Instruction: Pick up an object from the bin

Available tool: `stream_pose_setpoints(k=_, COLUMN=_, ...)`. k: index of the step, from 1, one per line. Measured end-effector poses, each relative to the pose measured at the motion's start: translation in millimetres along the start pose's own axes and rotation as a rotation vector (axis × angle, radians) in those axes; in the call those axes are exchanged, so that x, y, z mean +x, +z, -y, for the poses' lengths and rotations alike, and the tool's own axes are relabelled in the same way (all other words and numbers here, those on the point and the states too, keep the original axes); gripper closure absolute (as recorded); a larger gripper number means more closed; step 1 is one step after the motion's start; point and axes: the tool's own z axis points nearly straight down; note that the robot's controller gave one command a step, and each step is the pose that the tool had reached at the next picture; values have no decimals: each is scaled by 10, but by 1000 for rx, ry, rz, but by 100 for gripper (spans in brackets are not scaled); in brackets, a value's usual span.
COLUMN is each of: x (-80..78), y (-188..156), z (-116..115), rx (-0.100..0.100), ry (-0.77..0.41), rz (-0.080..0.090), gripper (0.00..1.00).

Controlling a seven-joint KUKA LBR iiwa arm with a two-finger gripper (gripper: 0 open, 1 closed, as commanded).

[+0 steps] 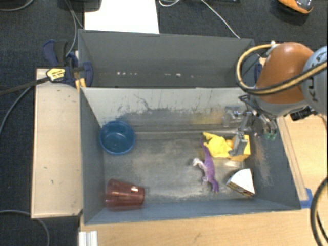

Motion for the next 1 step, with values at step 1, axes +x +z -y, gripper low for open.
stream_pose_setpoints(k=1, x=7, y=650, z=-12, rx=-1, ry=123, rz=0, gripper=0)
